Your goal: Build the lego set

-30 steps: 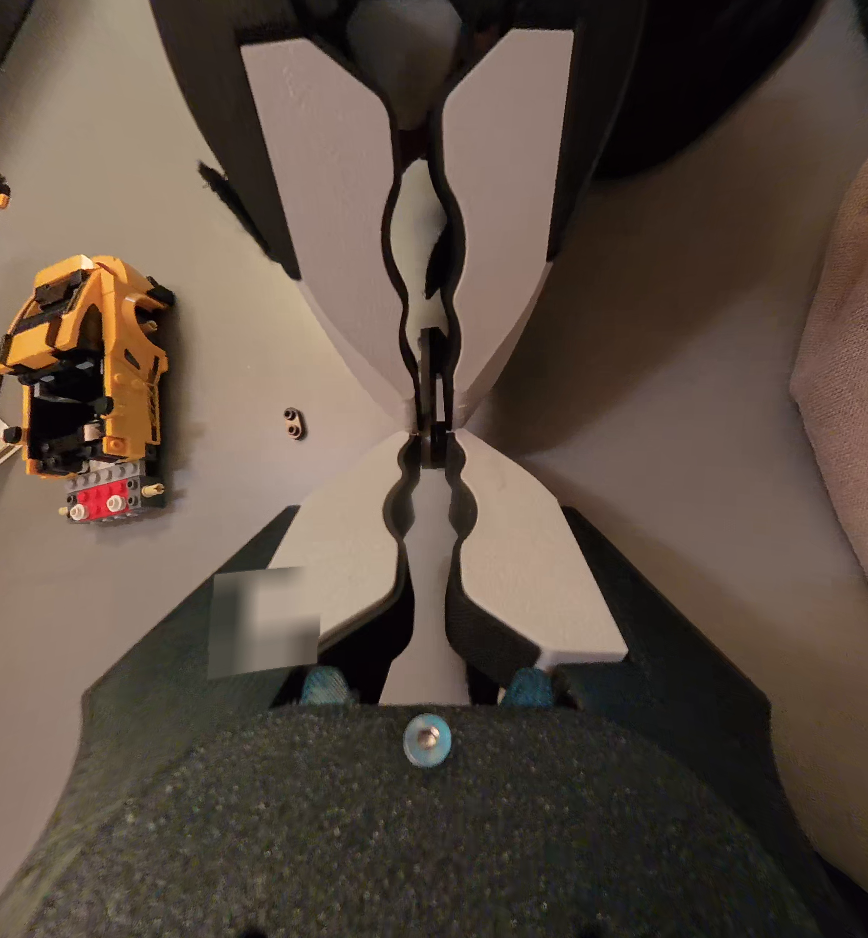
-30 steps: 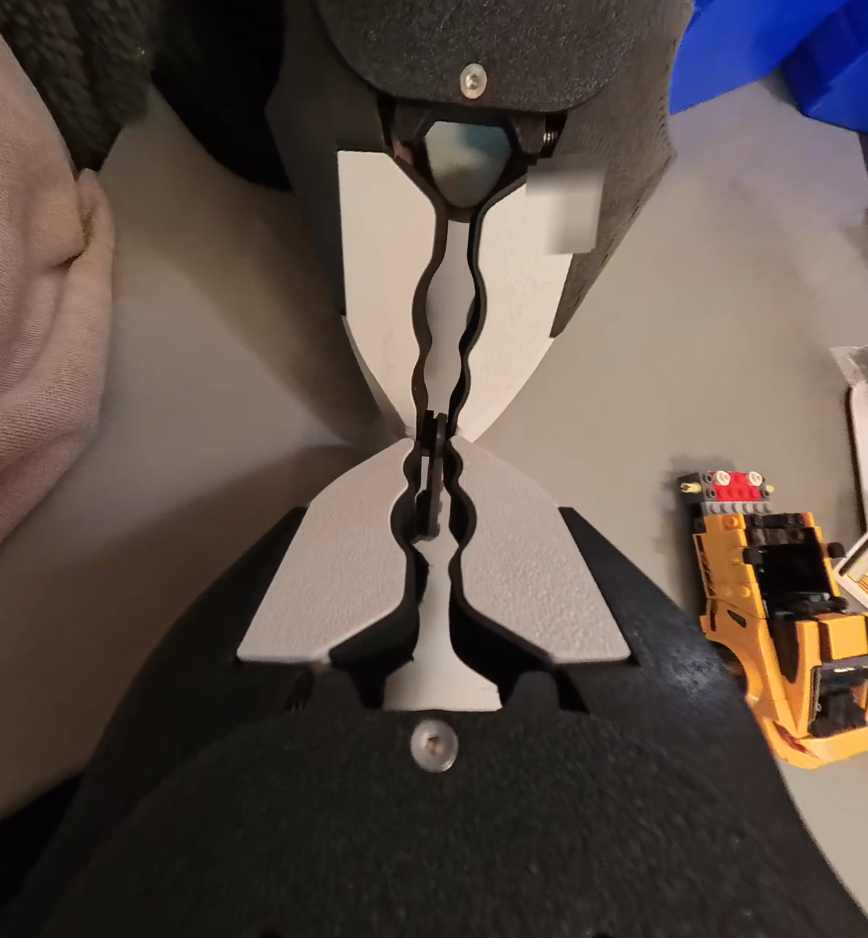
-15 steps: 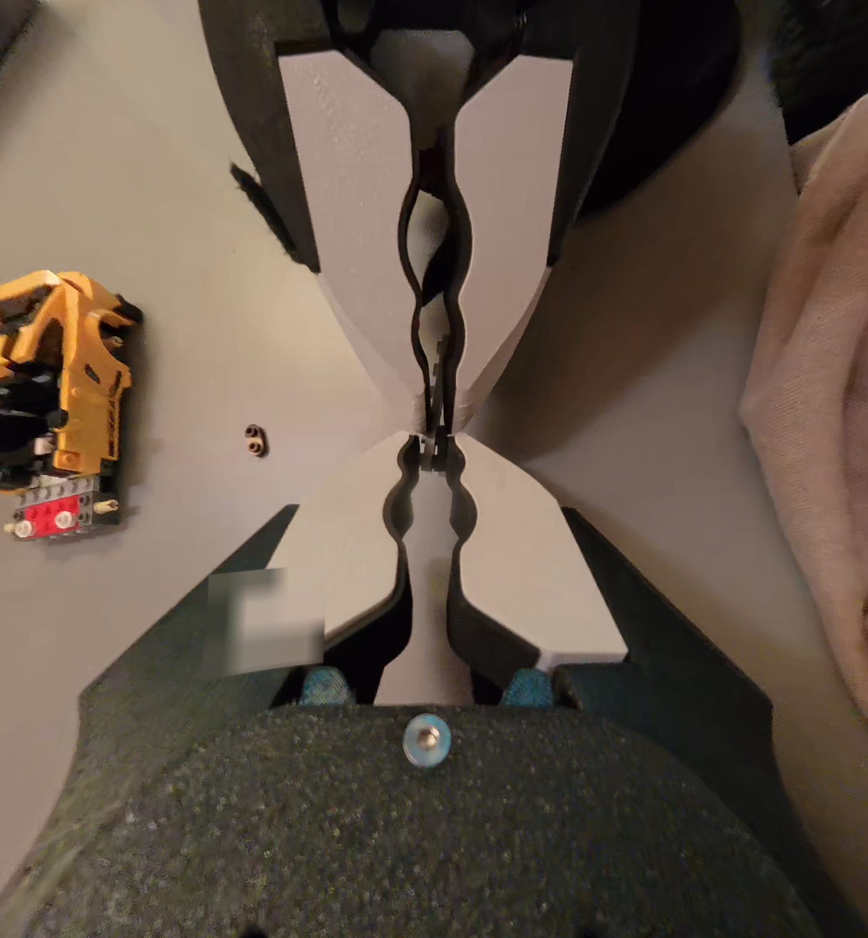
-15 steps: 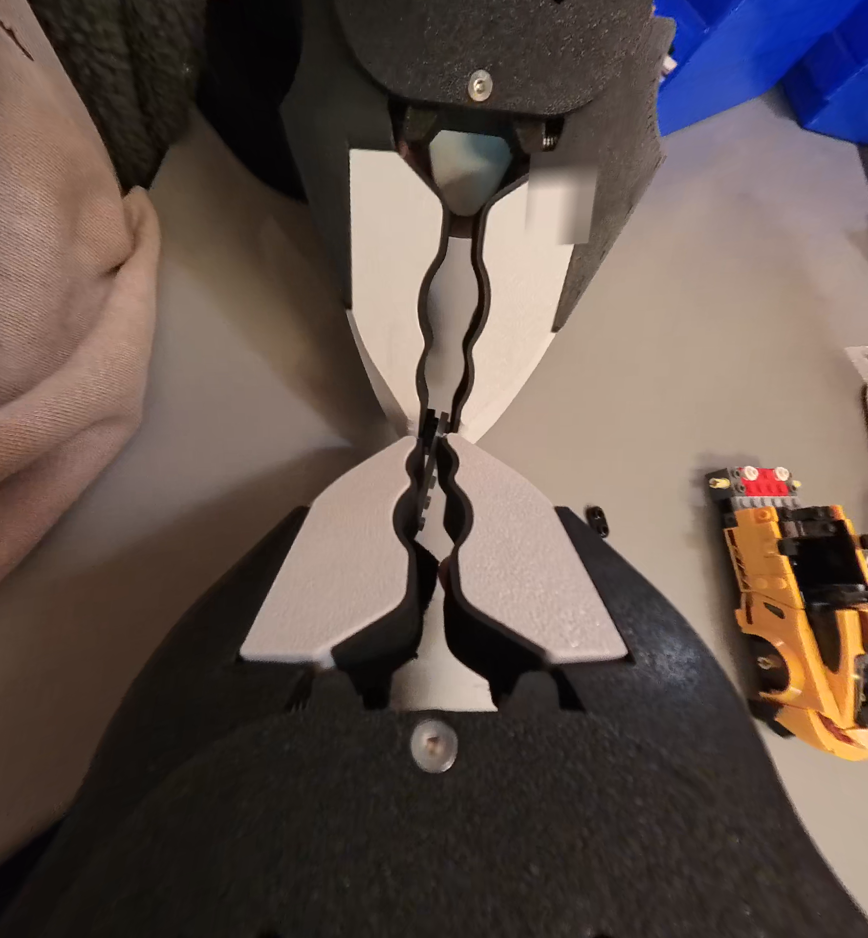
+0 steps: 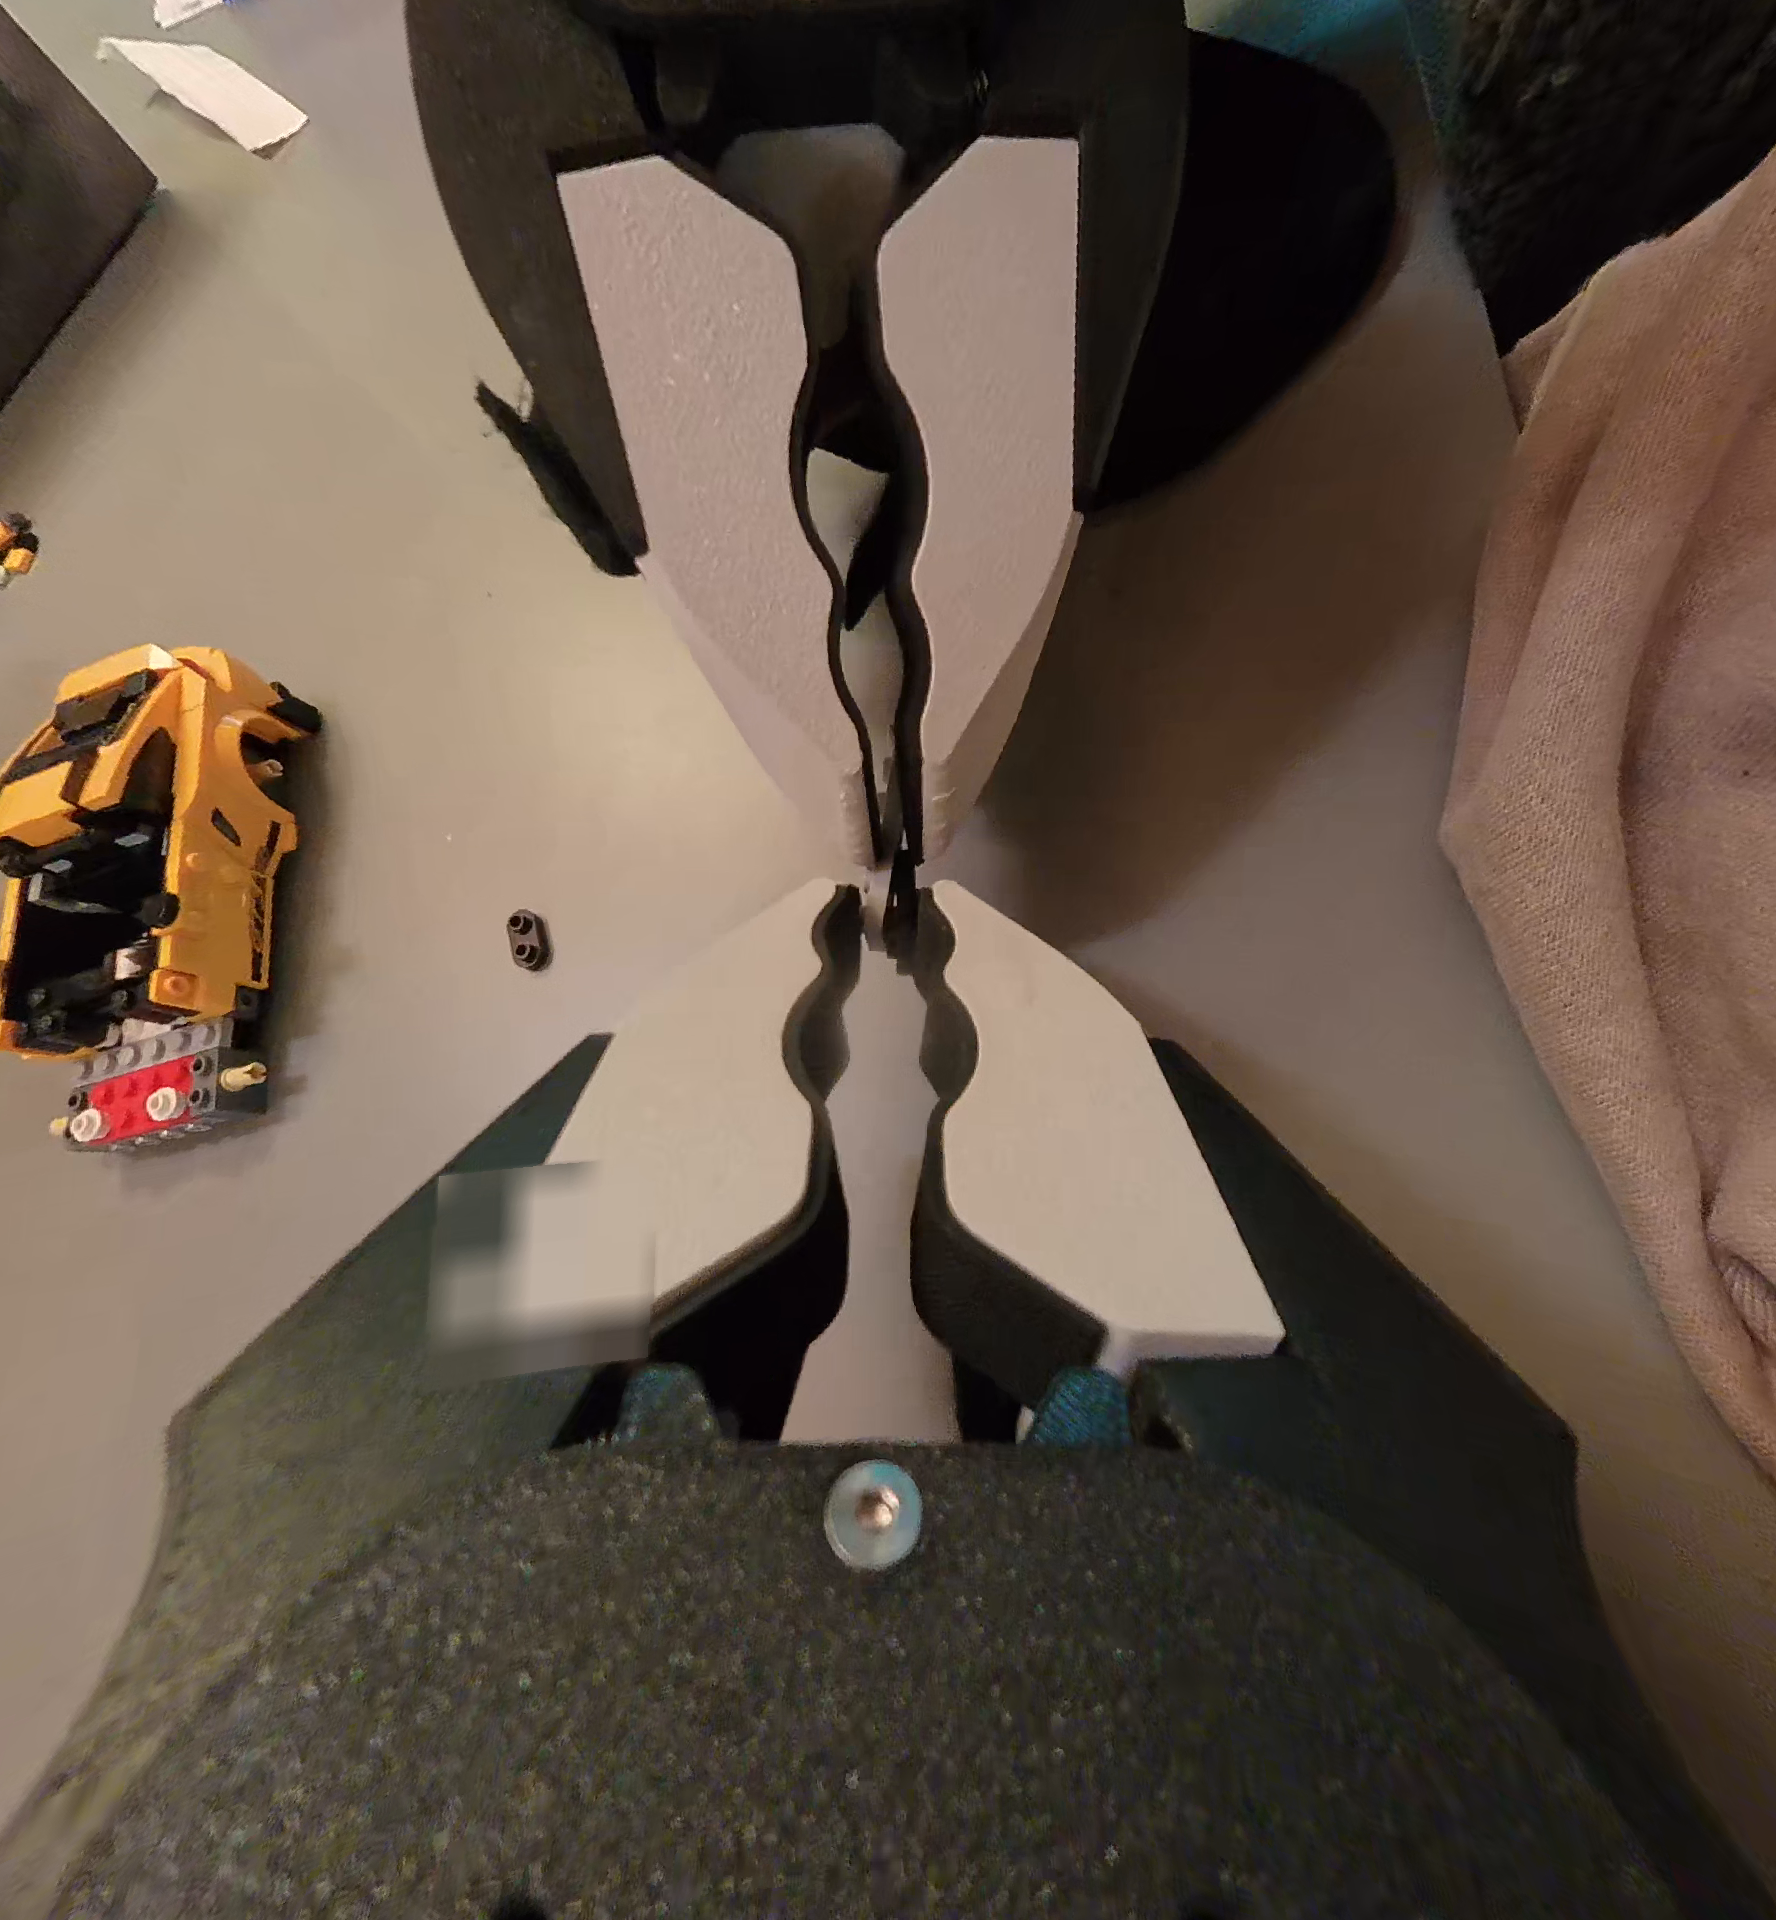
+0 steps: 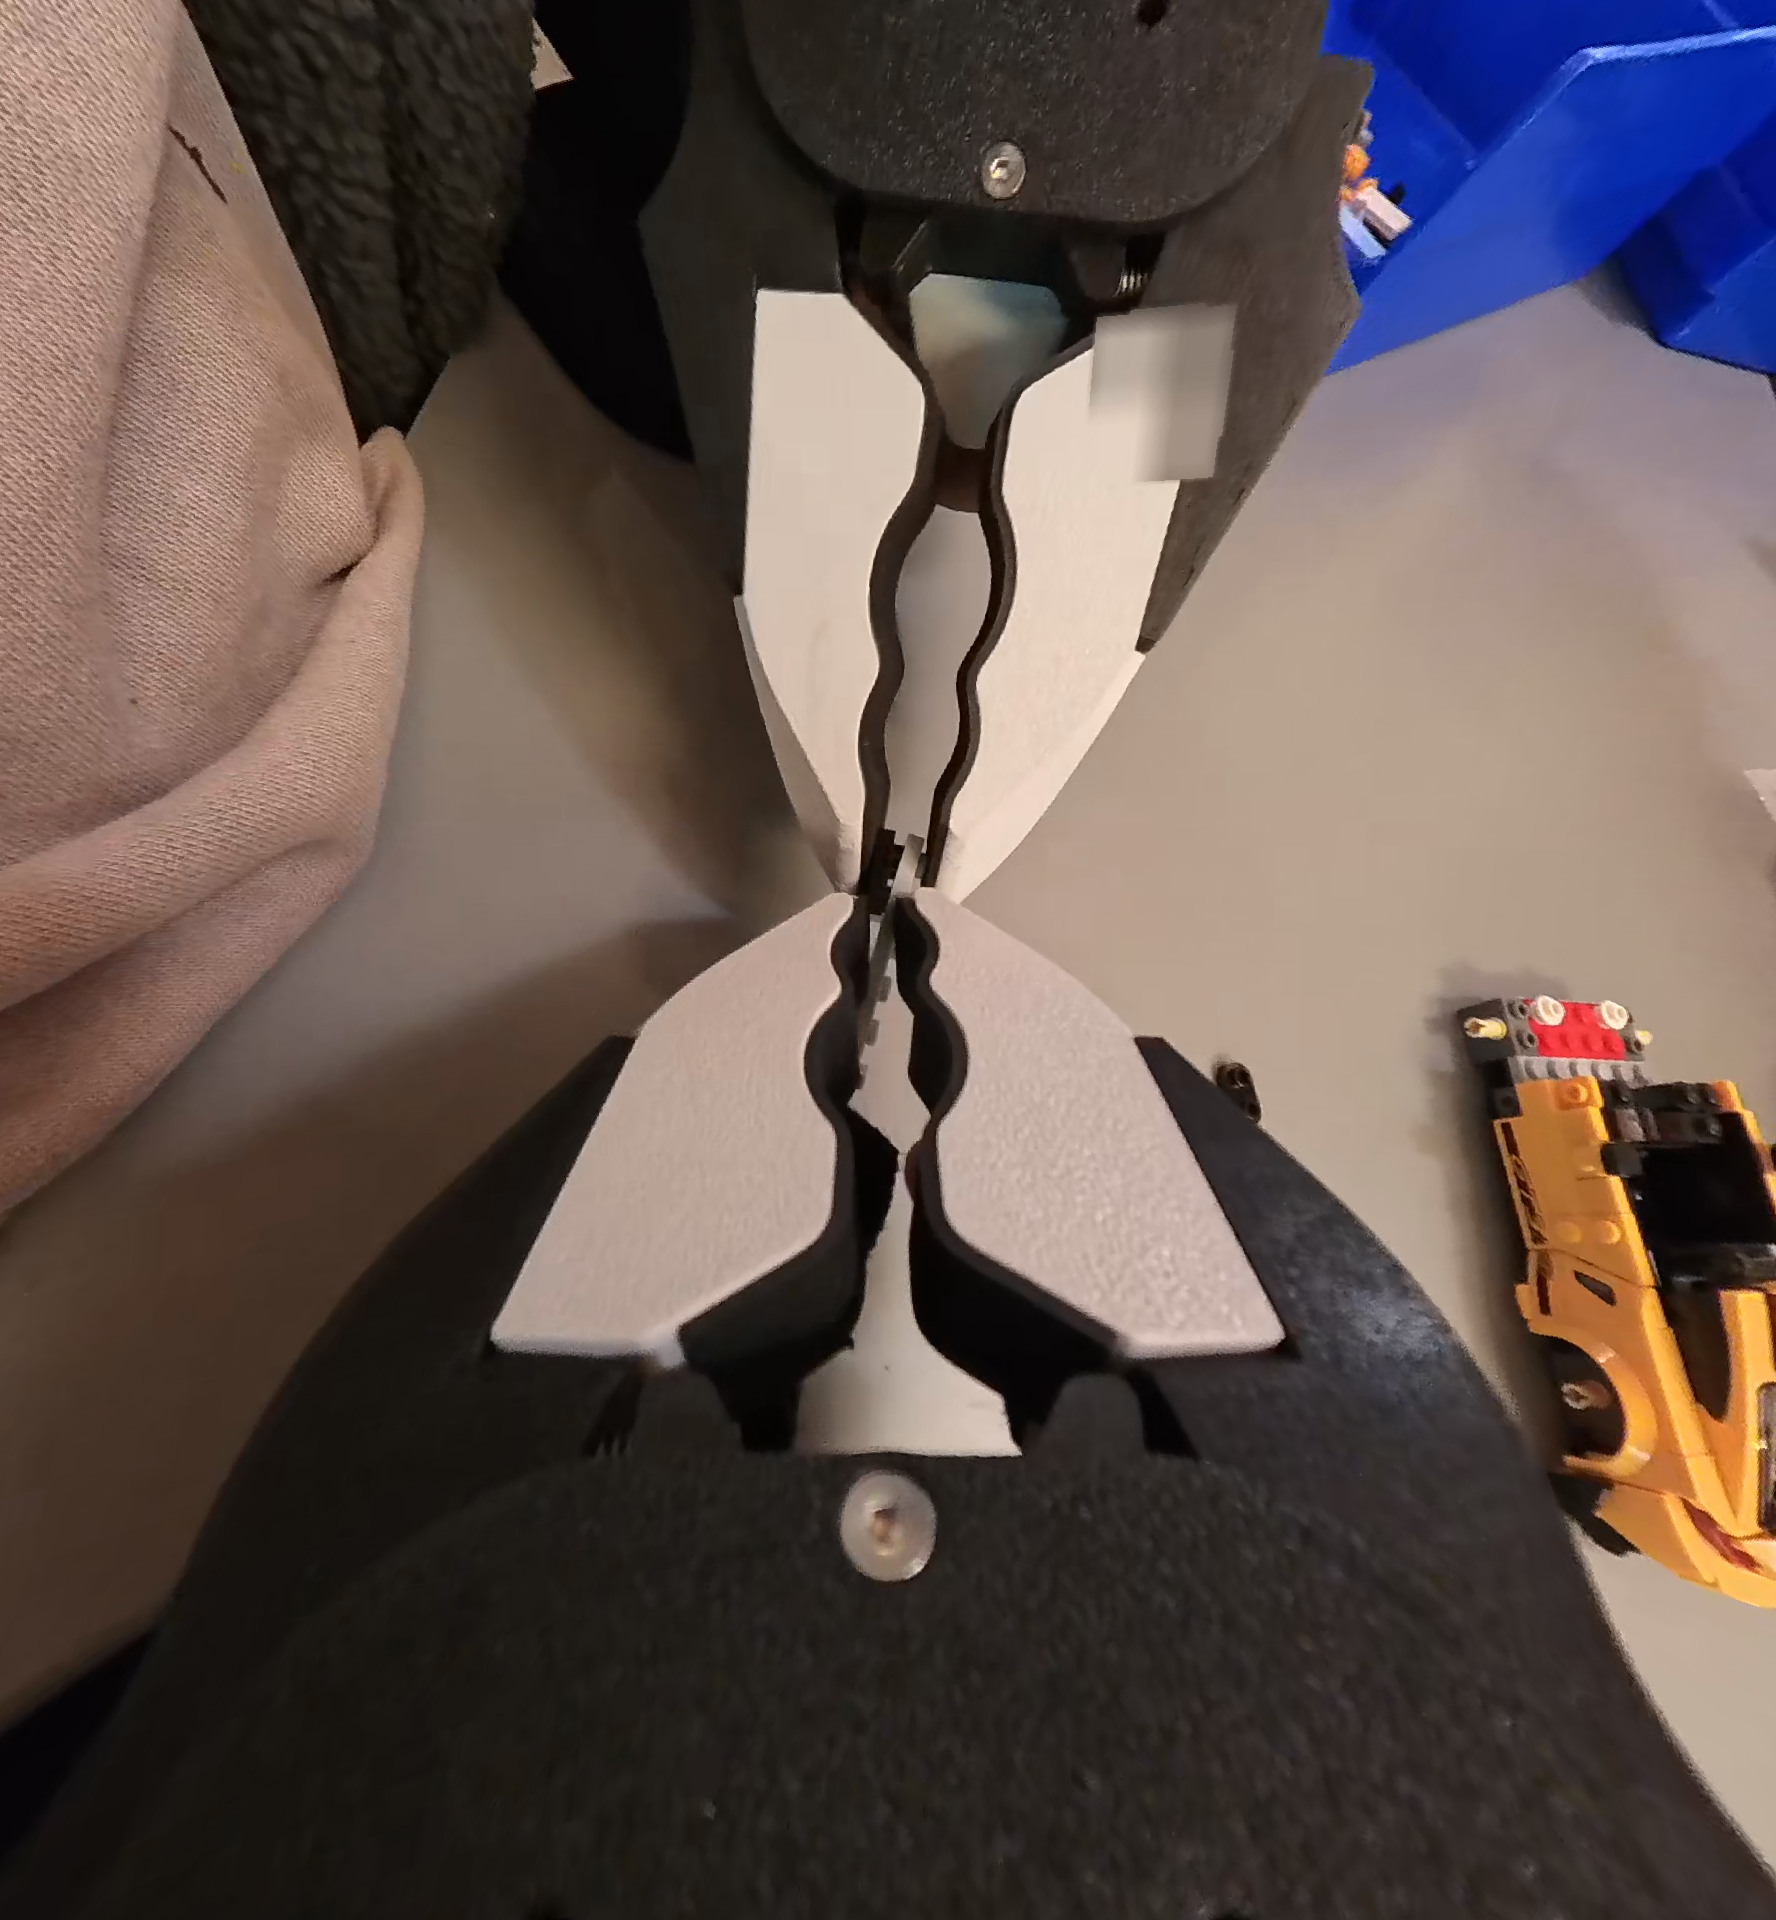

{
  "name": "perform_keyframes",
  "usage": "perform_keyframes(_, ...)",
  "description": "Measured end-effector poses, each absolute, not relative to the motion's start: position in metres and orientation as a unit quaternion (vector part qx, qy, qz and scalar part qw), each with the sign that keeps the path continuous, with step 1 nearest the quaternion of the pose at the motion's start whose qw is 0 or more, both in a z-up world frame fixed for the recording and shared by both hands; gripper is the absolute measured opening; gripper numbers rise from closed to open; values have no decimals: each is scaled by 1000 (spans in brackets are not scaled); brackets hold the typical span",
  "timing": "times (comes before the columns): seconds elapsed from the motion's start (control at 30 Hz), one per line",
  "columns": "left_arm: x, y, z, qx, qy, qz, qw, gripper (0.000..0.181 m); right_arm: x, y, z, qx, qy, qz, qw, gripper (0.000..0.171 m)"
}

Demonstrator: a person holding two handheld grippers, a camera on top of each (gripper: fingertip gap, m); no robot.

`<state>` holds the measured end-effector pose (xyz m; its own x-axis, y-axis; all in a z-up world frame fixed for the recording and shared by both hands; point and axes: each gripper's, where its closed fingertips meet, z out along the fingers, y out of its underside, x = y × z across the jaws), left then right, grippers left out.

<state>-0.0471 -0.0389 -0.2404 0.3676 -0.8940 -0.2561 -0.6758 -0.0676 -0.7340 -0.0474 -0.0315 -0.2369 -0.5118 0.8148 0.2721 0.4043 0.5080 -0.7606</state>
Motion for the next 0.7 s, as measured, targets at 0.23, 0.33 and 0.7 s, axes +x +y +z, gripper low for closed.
perform_keyframes(0.23, -48, -38, -243, -719, 544, -115, 417, 10, -49, -30, -240, -400, -795, 331, 314, 6)
perform_keyframes(0.33, -47, -38, -246, -715, 551, -107, 415, 10, -49, -30, -242, -409, -796, 325, 305, 7)
perform_keyframes(0.7, -48, -37, -253, -712, 565, -65, 412, 9, -50, -29, -251, -441, -789, 331, 271, 4)
